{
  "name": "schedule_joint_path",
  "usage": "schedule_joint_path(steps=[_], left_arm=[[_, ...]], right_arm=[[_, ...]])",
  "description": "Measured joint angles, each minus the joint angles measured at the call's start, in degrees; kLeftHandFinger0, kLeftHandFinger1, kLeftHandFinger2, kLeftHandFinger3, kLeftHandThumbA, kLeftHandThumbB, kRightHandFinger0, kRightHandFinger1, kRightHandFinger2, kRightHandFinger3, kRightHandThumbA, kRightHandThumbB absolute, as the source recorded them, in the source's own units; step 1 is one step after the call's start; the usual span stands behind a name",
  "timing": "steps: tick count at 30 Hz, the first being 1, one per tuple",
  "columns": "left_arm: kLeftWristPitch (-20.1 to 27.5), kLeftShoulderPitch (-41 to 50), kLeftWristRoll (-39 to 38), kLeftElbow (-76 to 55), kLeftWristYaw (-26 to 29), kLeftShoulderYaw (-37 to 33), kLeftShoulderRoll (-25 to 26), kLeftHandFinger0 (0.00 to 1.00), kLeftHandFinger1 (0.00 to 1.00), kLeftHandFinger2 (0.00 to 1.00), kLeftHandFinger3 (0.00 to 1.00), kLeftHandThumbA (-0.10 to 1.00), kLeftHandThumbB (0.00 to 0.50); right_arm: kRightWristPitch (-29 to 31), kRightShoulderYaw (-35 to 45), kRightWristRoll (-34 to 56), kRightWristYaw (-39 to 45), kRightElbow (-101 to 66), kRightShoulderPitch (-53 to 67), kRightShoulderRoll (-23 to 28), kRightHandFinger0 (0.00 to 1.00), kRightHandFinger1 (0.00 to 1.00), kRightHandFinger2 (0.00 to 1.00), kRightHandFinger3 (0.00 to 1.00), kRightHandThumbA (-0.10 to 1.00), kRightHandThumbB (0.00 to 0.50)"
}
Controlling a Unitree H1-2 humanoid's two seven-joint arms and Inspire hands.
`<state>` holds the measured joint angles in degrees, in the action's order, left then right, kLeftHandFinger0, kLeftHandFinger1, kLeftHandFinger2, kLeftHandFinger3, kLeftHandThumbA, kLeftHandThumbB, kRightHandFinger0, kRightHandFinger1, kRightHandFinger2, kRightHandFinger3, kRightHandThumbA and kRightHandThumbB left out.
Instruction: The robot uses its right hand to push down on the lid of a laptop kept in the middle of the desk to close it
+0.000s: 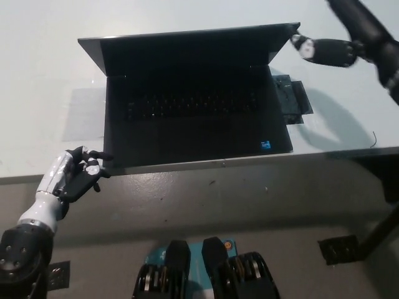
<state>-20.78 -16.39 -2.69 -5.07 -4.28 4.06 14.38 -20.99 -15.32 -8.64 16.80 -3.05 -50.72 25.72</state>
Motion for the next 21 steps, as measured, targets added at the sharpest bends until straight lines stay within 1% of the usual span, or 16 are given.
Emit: schedule_joint_path(steps=[3, 4, 5, 7, 8, 9, 10, 11, 12, 14, 15, 16, 17, 18, 19, 21], left_arm=[[-0.2, 0.0, 0.1, 0.0, -0.1, -0.2, 0.0, 0.3, 0.45, 0.59, 0.71, -0.01, 0.128], [-0.3, 0.1, 0.1, 0.0, -0.1, -0.3, 0.0, 0.3, 0.45, 0.59, 0.71, -0.01, 0.128], [-0.4, 0.1, 0.1, 0.0, -0.1, -0.3, 0.0, 0.31, 0.45, 0.6, 0.71, -0.01, 0.126], [-0.6, 0.0, 0.1, 0.0, -0.2, -0.3, 0.0, 0.31, 0.46, 0.6, 0.72, 0.02, 0.136], [-0.7, 0.1, 0.1, 0.0, -0.3, -0.3, 0.0, 0.32, 0.46, 0.6, 0.72, 0.02, 0.136], [-0.7, 0.0, 0.1, 0.0, -0.3, -0.4, 0.0, 0.32, 0.47, 0.63, 0.72, -0.01, 0.113], [-0.8, 0.1, 0.1, -0.1, -0.4, -0.5, 0.0, 0.33, 0.47, 0.64, 0.72, -0.02, 0.114], [-0.9, 0.1, 0.1, -0.1, -0.4, -0.5, 0.0, 0.32, 0.46, 0.63, 0.71, -0.03, 0.108], [-0.9, 0.1, 0.2, -0.1, -0.5, -0.6, 0.0, 0.31, 0.45, 0.63, 0.71, -0.03, 0.118], [-1.0, 0.1, 0.2, -0.1, -0.8, -0.9, 0.0, 0.3, 0.45, 0.62, 0.7, -0.02, 0.122], [-1.0, 0.1, 0.3, -0.1, -0.9, -0.9, 0.0, 0.29, 0.44, 0.62, 0.7, -0.02, 0.13], [-1.0, 0.1, 0.3, -0.1, -1.0, -1.0, 0.0, 0.3, 0.45, 0.62, 0.71, 0.01, 0.134], [-1.0, 0.1, 0.3, -0.1, -1.0, -1.0, 0.0, 0.3, 0.45, 0.62, 0.72, 0.01, 0.129], [-1.1, 0.1, 0.3, -0.1, -1.0, -1.1, 0.0, 0.3, 0.45, 0.62, 0.72, 0.01, 0.129], [-1.1, 0.0, 0.3, -0.1, -1.0, -1.1, 0.0, 0.31, 0.46, 0.63, 0.72, -0.02, 0.114], [-1.4, 0.0, 0.3, -0.2, -1.0, -1.3, 0.0, 0.3, 0.46, 0.63, 0.73, -0.03, 0.11]], right_arm=[[2.2, -1.3, -0.4, 0.6, 5.0, -2.6, -1.0, 1.0, 1.0, 1.0, 1.0, 0.49, 0.471], [2.8, -1.5, -0.6, 0.9, 6.6, -3.2, -1.4, 1.0, 1.0, 1.0, 1.0, 0.47, 0.463], [3.6, -1.8, -0.9, 1.2, 8.2, -3.8, -1.7, 1.0, 1.0, 1.0, 1.0, 0.47, 0.468], [4.8, -2.1, -1.1, 1.7, 10.8, -4.8, -2.2, 1.0, 1.0, 1.0, 1.0, 0.47, 0.47], [5.6, -2.4, -1.3, 1.9, 12.7, -5.6, -2.6, 1.0, 1.0, 1.0, 1.0, 0.47, 0.47], [6.1, -2.7, -1.5, 2.2, 14.3, -6.1, -2.9, 1.0, 1.0, 1.0, 1.0, 0.47, 0.469], [7.1, -3.1, -1.8, 2.3, 16.1, -6.7, -3.1, 1.0, 1.0, 1.0, 1.0, 0.46, 0.469], [7.7, -3.6, -2.1, 2.5, 18.2, -7.5, -3.5, 1.0, 1.0, 1.0, 1.0, 0.45, 0.468], [8.4, -4.1, -2.4, 2.6, 20.3, -8.3, -3.8, 1.0, 1.0, 1.0, 1.0, 0.44, 0.461], [10.2, -5.4, -3.3, 3.0, 24.4, -9.8, -4.5, 1.0, 1.0, 1.0, 1.0, 0.45, 0.466], [11.1, -6.0, -3.6, 3.1, 26.4, -10.5, -4.8, 1.0, 1.0, 1.0, 1.0, 0.44, 0.469], [12.0, -6.6, -4.0, 3.3, 28.3, -11.3, -5.2, 1.0, 1.0, 1.0, 1.0, 0.43, 0.46], [12.9, -7.1, -4.4, 3.5, 29.9, -11.7, -5.4, 1.0, 1.0, 1.0, 1.0, 0.41, 0.472], [13.3, -7.5, -4.6, 3.6, 30.7, -12.1, -5.5, 1.0, 1.0, 1.0, 1.0, 0.41, 0.474], [14.4, -8.1, -5.0, 3.9, 32.9, -12.8, -5.9, 1.0, 1.0, 1.0, 1.0, 0.43, 0.472], [15.8, -8.8, -5.7, 4.2, 35.8, -13.6, -6.5, 1.0, 1.0, 1.0, 1.0, 0.46, 0.468]])
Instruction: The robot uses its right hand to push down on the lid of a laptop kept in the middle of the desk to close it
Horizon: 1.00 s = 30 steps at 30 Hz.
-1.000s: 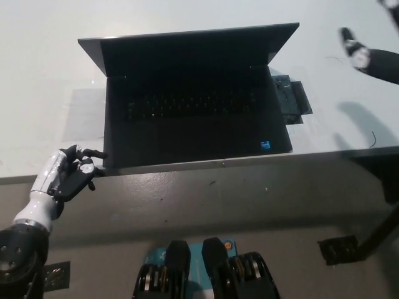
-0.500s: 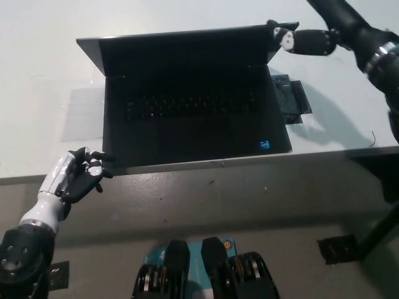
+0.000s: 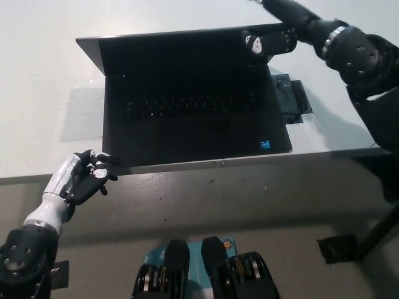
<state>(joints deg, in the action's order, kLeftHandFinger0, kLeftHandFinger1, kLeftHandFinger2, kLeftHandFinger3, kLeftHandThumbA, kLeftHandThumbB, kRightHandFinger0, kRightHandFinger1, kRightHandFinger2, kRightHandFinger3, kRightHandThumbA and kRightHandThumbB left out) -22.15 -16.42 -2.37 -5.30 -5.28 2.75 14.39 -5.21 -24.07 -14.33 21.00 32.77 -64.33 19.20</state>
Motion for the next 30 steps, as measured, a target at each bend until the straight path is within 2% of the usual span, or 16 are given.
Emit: schedule_joint_path(steps=[4, 13, 17, 19, 21, 25, 26, 28, 29, 30], left_arm=[[-0.6, -0.6, 0.0, -0.4, 0.0, -0.4, 0.0, 0.32, 0.47, 0.64, 0.73, -0.07, 0.11], [-1.7, -1.0, 0.1, -1.5, 0.0, -1.3, 0.0, 0.32, 0.49, 0.67, 0.73, -0.09, 0.109], [-2.0, -1.0, 0.1, -1.7, 0.0, -1.5, 0.0, 0.31, 0.47, 0.67, 0.74, -0.1, 0.095], [-2.0, -1.0, 0.1, -1.7, 0.0, -1.5, 0.0, 0.31, 0.48, 0.67, 0.74, -0.1, 0.093], [-2.0, -1.1, 0.1, -1.7, 0.0, -1.5, 0.1, 0.31, 0.49, 0.68, 0.74, -0.1, 0.094], [-2.0, -1.9, 0.1, -1.7, 0.0, -1.5, 0.5, 0.31, 0.49, 0.67, 0.74, -0.1, 0.095], [-2.0, -2.0, 0.1, -1.7, 0.0, -1.5, 0.6, 0.33, 0.5, 0.67, 0.74, -0.1, 0.094], [-2.0, -2.3, 0.1, -1.7, 0.0, -1.5, 0.6, 0.33, 0.5, 0.67, 0.74, -0.1, 0.099], [-2.0, -2.3, 0.1, -1.7, 0.0, -1.5, 0.6, 0.33, 0.5, 0.67, 0.73, -0.1, 0.094], [-2.0, -2.3, 0.1, -1.7, 0.0, -1.5, 0.6, 0.33, 0.51, 0.67, 0.73, -0.1, 0.094]], right_arm=[[2.4, -0.9, -1.2, 0.3, 2.9, -0.3, -0.6, 1.0, 1.0, 1.0, 1.0, 0.46, 0.48], [4.9, -0.5, -2.4, 0.5, 3.1, 0.7, -1.5, 1.0, 1.0, 1.0, 1.0, 0.44, 0.452], [4.4, 1.2, -2.2, 0.8, -0.9, 4.1, -1.7, 1.0, 1.0, 1.0, 1.0, 0.55, 0.485], [3.9, 1.8, -2.1, 0.9, -3.4, 6.4, -1.7, 1.0, 1.0, 1.0, 1.0, 0.55, 0.488], [3.1, 2.8, -1.6, 1.0, -5.6, 8.5, -1.8, 1.0, 1.0, 1.0, 1.0, 0.47, 0.475], [1.0, 6.1, 0.3, 1.3, -9.7, 13.1, -2.9, 1.0, 1.0, 1.0, 1.0, 0.48, 0.466], [0.7, 6.8, 0.8, 1.4, -10.4, 14.1, -3.2, 1.0, 1.0, 1.0, 1.0, 0.52, 0.495], [-0.3, 8.6, 2.4, 1.7, -12.2, 16.9, -3.8, 1.0, 1.0, 1.0, 1.0, 0.52, 0.499], [-0.6, 9.4, 3.1, 1.9, -13.0, 17.9, -4.0, 1.0, 1.0, 1.0, 1.0, 0.53, 0.47], [-0.9, 10.0, 3.7, 2.1, -13.6, 18.9, -4.1, 1.0, 1.0, 1.0, 1.0, 0.53, 0.47]])
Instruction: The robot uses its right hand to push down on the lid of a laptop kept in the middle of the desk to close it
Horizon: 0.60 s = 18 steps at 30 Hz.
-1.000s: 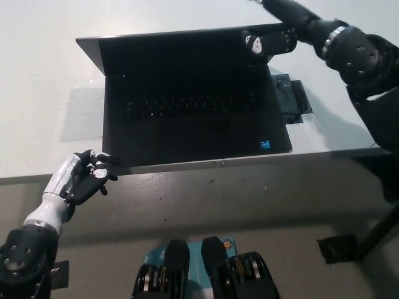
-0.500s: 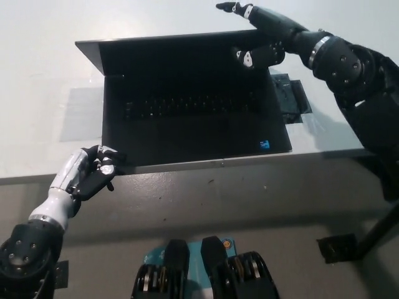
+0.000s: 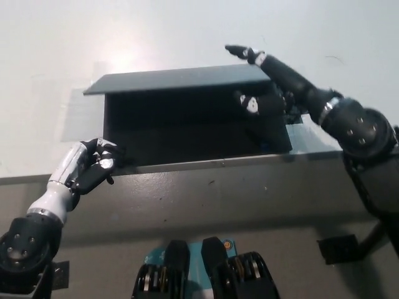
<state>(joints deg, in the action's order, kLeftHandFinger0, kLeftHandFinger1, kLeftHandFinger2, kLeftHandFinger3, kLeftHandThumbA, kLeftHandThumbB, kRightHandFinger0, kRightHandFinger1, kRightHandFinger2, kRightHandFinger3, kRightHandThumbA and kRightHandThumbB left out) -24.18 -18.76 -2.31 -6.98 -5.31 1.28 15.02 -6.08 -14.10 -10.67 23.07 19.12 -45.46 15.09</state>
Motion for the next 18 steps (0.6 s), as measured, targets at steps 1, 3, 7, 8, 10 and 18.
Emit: schedule_joint_path(steps=[1, 3, 7, 8, 10, 18], left_arm=[[0.0, 0.0, 0.0, 0.0, 0.0, 0.0, 0.0, 0.33, 0.51, 0.69, 0.73, -0.1, 0.091], [0.0, 0.0, 0.0, 0.0, 0.0, 0.0, 0.0, 0.32, 0.5, 0.69, 0.72, -0.1, 0.102], [0.0, -0.1, 0.0, 0.2, 0.0, 0.0, 0.2, 0.26, 0.44, 0.63, 0.64, -0.09, 0.111], [0.0, -0.2, 0.0, 0.3, 0.0, 0.0, 0.2, 0.26, 0.45, 0.63, 0.62, -0.09, 0.113], [0.0, -0.5, 0.0, 0.6, 0.0, 0.0, 0.2, 0.26, 0.45, 0.62, 0.61, -0.09, 0.118], [0.0, -1.6, 0.0, 1.3, 0.0, 0.0, 0.5, 0.31, 0.48, 0.64, 0.62, -0.1, 0.106]], right_arm=[[-0.5, 0.7, 0.9, 0.2, -1.3, 1.7, -0.1, 1.0, 1.0, 1.0, 1.0, 0.52, 0.47], [-1.4, 1.6, 2.1, 0.6, -2.9, 4.3, -0.2, 1.0, 1.0, 1.0, 1.0, 0.52, 0.475], [-2.5, 3.3, 4.4, 1.2, -4.5, 8.5, -1.1, 1.0, 1.0, 1.0, 1.0, 0.48, 0.451], [-2.8, 3.6, 5.0, 1.3, -4.6, 9.2, -1.4, 1.0, 1.0, 1.0, 1.0, 0.48, 0.457], [-3.4, 4.2, 6.0, 1.3, -4.6, 10.4, -2.1, 1.0, 1.0, 1.0, 1.0, 0.48, 0.456], [-4.9, 6.7, 9.1, 1.3, -4.3, 11.9, -5.4, 1.0, 1.0, 1.0, 1.0, 0.45, 0.4]])
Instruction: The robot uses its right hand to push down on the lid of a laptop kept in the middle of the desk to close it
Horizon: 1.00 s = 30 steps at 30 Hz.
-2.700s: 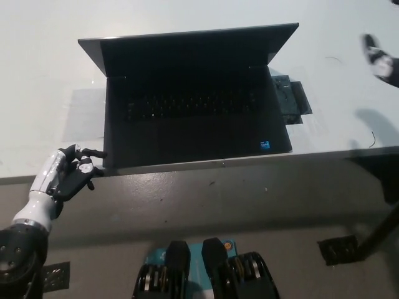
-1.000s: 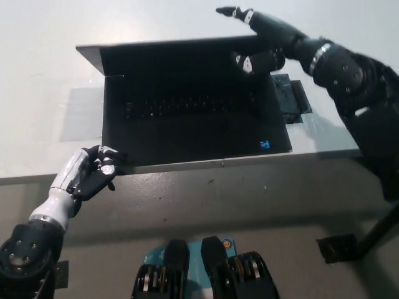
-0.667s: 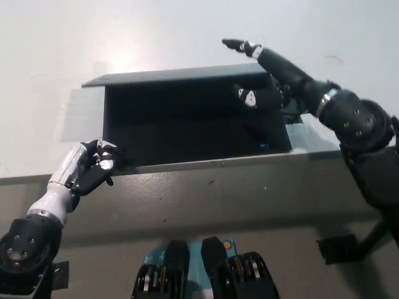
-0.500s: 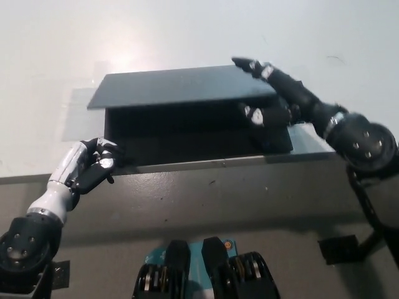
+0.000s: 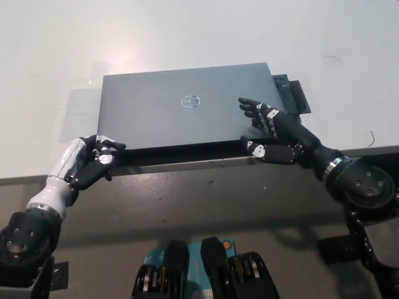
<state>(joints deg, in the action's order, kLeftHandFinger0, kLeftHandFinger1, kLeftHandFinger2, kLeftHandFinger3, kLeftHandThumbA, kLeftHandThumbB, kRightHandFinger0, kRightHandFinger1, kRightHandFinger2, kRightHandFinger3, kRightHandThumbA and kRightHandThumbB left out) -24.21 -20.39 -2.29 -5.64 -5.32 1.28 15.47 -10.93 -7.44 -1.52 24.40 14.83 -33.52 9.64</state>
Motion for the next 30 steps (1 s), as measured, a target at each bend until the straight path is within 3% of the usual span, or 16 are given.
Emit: schedule_joint_path(steps=[4, 6, 11, 14, 18, 21, 23, 24, 27, 30], left_arm=[[0.0, -0.6, 0.0, 0.0, 0.0, 0.0, 0.1, 0.32, 0.49, 0.67, 0.62, -0.09, 0.117], [0.0, -0.8, 0.0, 0.1, 0.0, 0.0, 0.1, 0.28, 0.46, 0.66, 0.61, -0.08, 0.123], [0.0, -0.8, 0.0, 0.6, 0.0, 0.0, 0.1, 0.26, 0.44, 0.62, 0.6, -0.07, 0.12], [0.0, -0.8, 0.0, 0.6, 0.0, -0.1, 0.1, 0.26, 0.44, 0.62, 0.6, -0.07, 0.12], [0.1, -0.7, 0.0, 0.7, 0.0, -0.1, 0.1, 0.26, 0.45, 0.63, 0.6, -0.07, 0.128], [0.1, -0.7, 0.0, 0.7, 0.0, -0.1, 0.1, 0.27, 0.44, 0.62, 0.61, -0.06, 0.126], [0.1, -0.6, 0.0, 0.7, 0.0, -0.1, 0.1, 0.26, 0.44, 0.62, 0.61, -0.07, 0.122], [0.1, -0.5, 0.0, 0.7, 0.0, -0.1, 0.1, 0.26, 0.44, 0.62, 0.61, -0.07, 0.12], [0.1, -0.4, 0.0, 0.7, 0.0, -0.1, 0.1, 0.27, 0.45, 0.63, 0.62, -0.07, 0.119], [0.1, -0.3, 0.0, 0.7, 0.0, -0.1, 0.1, 0.27, 0.45, 0.63, 0.62, -0.08, 0.116]], right_arm=[[-0.2, 0.3, 0.9, -0.2, 0.5, 1.5, -2.0, 1.0, 1.0, 1.0, 1.0, 0.42, 0.383], [-0.1, 0.4, 1.1, -0.3, 1.5, 2.3, -2.9, 1.0, 1.0, 1.0, 1.0, 0.47, 0.426], [0.8, 2.4, 2.7, -1.1, 3.7, 3.6, -4.9, 1.0, 1.0, 1.0, 1.0, 0.43, 0.401], [1.5, 4.2, 4.7, -1.1, 4.5, 4.3, -5.9, 1.0, 1.0, 1.0, 1.0, 0.48, 0.434], [3.0, 5.4, 6.9, -1.2, 4.3, 6.2, -6.4, 1.0, 1.0, 1.0, 1.0, 0.49, 0.417], [4.0, 5.5, 8.2, -1.1, 3.4, 7.7, -6.4, 1.0, 1.0, 1.0, 1.0, 0.5, 0.442], [4.3, 5.5, 8.7, -1.2, 2.9, 8.2, -6.3, 1.0, 1.0, 1.0, 1.0, 0.5, 0.435], [4.4, 5.5, 8.8, -1.2, 2.7, 8.4, -6.2, 1.0, 1.0, 1.0, 1.0, 0.48, 0.393], [4.2, 5.3, 9.1, -1.2, 1.0, 9.1, -5.8, 1.0, 1.0, 1.0, 1.0, 0.4, 0.342], [2.8, 5.1, 9.3, -1.1, -2.7, 9.9, -4.6, 1.0, 1.0, 1.0, 1.0, 0.42, 0.343]])
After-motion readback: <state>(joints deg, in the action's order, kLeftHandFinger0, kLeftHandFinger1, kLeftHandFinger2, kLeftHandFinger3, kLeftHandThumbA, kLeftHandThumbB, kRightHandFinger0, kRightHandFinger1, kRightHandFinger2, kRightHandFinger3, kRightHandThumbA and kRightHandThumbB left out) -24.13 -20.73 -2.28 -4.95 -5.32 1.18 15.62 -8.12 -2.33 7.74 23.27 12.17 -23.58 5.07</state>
